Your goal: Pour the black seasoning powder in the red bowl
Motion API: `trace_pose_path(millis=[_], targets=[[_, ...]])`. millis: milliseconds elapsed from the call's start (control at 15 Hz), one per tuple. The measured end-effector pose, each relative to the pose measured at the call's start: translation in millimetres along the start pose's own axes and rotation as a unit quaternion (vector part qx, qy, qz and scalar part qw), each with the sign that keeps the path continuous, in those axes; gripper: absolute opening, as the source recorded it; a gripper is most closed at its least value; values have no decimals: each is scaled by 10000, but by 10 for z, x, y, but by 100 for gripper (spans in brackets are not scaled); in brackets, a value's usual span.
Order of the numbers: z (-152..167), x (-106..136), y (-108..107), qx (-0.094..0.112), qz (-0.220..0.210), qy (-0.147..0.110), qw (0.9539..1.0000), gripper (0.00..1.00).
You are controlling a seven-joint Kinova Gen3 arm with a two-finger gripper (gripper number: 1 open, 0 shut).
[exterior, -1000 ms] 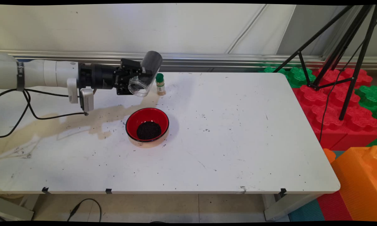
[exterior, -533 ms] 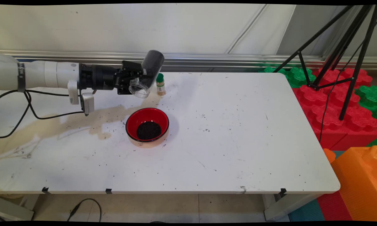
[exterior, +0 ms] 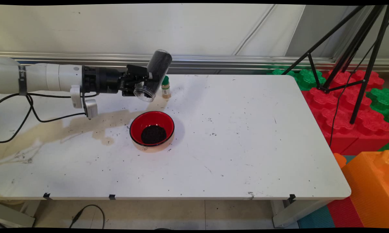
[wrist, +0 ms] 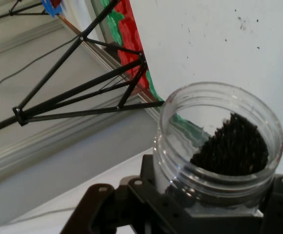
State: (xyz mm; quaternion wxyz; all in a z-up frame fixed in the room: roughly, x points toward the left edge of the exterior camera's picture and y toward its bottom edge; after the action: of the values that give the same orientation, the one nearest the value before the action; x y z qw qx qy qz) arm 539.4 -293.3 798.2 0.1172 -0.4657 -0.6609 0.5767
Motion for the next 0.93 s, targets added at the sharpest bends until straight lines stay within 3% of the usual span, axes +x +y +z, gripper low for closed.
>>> trace_pose_path(millis=[933], targets=[[20, 25, -10, 135, 702, 38, 9974, 0]])
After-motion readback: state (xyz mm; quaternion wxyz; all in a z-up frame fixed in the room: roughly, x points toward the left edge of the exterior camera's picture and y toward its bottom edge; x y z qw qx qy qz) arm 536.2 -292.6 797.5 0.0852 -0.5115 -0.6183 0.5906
